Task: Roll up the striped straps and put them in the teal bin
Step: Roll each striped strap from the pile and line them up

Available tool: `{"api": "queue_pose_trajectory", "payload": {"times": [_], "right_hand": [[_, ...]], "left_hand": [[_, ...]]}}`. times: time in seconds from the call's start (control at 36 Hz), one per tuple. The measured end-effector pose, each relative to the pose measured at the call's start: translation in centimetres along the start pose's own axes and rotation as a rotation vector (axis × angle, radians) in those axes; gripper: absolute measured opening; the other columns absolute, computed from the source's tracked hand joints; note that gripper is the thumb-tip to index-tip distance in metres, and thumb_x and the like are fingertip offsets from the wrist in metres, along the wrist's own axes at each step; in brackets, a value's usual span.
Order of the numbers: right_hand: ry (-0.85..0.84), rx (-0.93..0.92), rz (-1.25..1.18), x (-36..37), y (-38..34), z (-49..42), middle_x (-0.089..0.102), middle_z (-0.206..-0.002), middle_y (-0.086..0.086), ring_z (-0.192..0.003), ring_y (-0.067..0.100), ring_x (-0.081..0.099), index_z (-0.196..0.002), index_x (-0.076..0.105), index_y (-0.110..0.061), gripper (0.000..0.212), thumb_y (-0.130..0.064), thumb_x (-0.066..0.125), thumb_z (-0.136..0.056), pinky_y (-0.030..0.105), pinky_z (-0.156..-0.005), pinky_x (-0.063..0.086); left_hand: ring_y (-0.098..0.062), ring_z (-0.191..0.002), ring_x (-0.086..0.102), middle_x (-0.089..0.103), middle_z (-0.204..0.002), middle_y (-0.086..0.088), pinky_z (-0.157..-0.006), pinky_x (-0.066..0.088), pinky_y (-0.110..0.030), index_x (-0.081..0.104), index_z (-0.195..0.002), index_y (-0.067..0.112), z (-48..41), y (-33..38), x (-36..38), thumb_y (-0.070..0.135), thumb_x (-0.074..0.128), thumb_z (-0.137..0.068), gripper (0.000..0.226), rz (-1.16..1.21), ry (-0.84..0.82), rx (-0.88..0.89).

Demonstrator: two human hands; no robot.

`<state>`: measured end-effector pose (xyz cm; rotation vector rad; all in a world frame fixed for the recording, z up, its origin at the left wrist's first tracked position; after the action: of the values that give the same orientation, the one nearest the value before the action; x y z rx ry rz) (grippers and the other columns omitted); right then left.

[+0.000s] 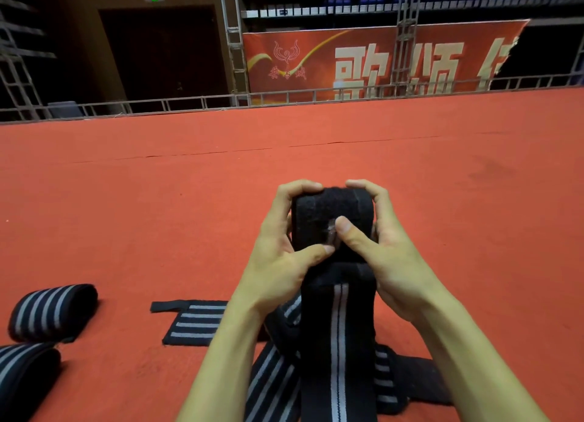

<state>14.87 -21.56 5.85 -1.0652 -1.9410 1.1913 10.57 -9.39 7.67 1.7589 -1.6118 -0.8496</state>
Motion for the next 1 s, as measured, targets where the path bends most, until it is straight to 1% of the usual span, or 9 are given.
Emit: {"api": "queue_pose_trajectory", "payload": {"times": [0.14,0.25,0.36,0.44,0.53,0.64,0.72,0.86,1.0], "right_hand": [[-0.042,0.027,-0.093,0.6,-0.2,0.1,0.071,-0.103,-0.009,-0.099,0.015,0.068,-0.120,0.052,-0.044,0.048,-0.050,0.070,-0.076,0.037,-0.082,0.055],[-0.032,0.066,-0.124,0.7,0.1,0.1,0.071,-0.105,0.000,-0.097,0.019,0.069,-0.113,0.058,-0.038,0.068,-0.072,0.079,-0.057,0.034,-0.076,0.057],[0.047,0.065,-0.139,0.5,-0.1,0.0,0.063,-0.092,0.002,-0.085,0.019,0.062,-0.096,0.062,-0.028,0.041,-0.060,0.074,-0.073,0.029,-0.064,0.053],[0.075,0.057,-0.163,0.3,-0.2,0.0,0.063,-0.090,0.001,-0.082,0.018,0.060,-0.098,0.060,-0.021,0.029,-0.038,0.071,-0.076,0.029,-0.065,0.052],[0.094,0.006,-0.155,0.0,-0.4,-0.1,0.065,-0.088,-0.002,-0.080,0.016,0.061,-0.097,0.059,-0.023,0.027,-0.023,0.077,-0.077,0.027,-0.065,0.053],[0.086,-0.076,-0.097,-0.2,-0.6,-0.2,0.064,-0.085,-0.001,-0.079,0.018,0.059,-0.093,0.060,-0.031,0.024,-0.024,0.071,-0.072,0.031,-0.068,0.052],[0.090,-0.142,-0.012,-0.1,-1.1,0.1,0.063,-0.087,-0.011,-0.079,0.009,0.060,-0.099,0.056,-0.023,0.027,-0.017,0.067,-0.075,0.023,-0.070,0.052],[0.099,-0.148,0.001,-0.3,-1.0,0.1,0.063,-0.089,-0.017,-0.081,0.006,0.061,-0.108,0.054,-0.019,0.038,-0.016,0.069,-0.073,0.019,-0.071,0.052],[0.019,0.040,-0.174,-0.1,0.0,-0.1,0.067,-0.108,0.009,-0.090,0.022,0.067,-0.113,0.056,-0.033,0.053,-0.047,0.082,-0.069,0.035,-0.073,0.057]], "left_hand": [[-0.012,-0.101,0.060,0.058,-0.114,0.009,-0.087,0.050,-0.026,0.051,-0.117,0.021,-0.1,0.2,0.0,-0.020,0.058,-0.070,0.062,-0.093,0.000,0.089],[-0.016,-0.112,0.059,0.057,-0.123,0.006,-0.094,0.048,-0.030,0.053,-0.110,0.022,-0.1,0.2,0.4,-0.032,0.056,-0.068,0.068,-0.123,-0.033,0.141],[-0.018,-0.115,0.057,0.056,-0.122,0.002,-0.094,0.046,-0.028,0.054,-0.106,0.023,-0.1,0.2,0.5,-0.035,0.050,-0.061,0.073,-0.128,-0.044,0.161],[-0.013,-0.112,0.057,0.056,-0.121,-0.001,-0.092,0.046,-0.024,0.053,-0.107,0.020,-0.1,0.2,0.6,-0.027,0.052,-0.062,0.065,-0.105,-0.054,0.128],[-0.013,-0.110,0.058,0.056,-0.121,0.002,-0.091,0.047,-0.027,0.054,-0.111,0.022,0.1,0.1,0.8,0.005,0.063,-0.074,0.042,-0.078,-0.085,0.072],[-0.014,-0.102,0.063,0.061,-0.113,0.008,-0.085,0.051,-0.030,0.056,-0.121,0.034,-0.1,-1.1,1.0,0.040,0.063,-0.085,0.037,0.137,0.015,-0.107],[-0.007,-0.089,0.067,0.066,-0.107,0.004,-0.073,0.052,-0.023,0.051,-0.124,0.036,0.1,-1.8,1.3,0.058,0.056,-0.091,0.040,0.129,0.058,-0.284],[-0.013,-0.089,0.067,0.068,-0.105,-0.001,-0.071,0.053,-0.028,0.052,-0.117,0.039,0.2,-2.3,1.5,0.051,0.063,-0.090,0.032,0.138,0.014,-0.348],[-0.028,-0.101,0.067,0.064,-0.116,-0.014,-0.085,0.057,-0.039,0.058,-0.118,0.038,-0.1,-1.4,0.5,0.038,0.074,-0.076,0.045,0.182,0.062,-0.220]]}}
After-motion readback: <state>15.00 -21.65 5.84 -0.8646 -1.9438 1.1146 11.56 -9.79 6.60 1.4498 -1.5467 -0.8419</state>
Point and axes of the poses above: each hand's wrist, its own z-axis away from the middle knuckle, its own x-axis out of the palm, y = z × x, the point moved 7 cm from there along -z, towards the middle knuckle
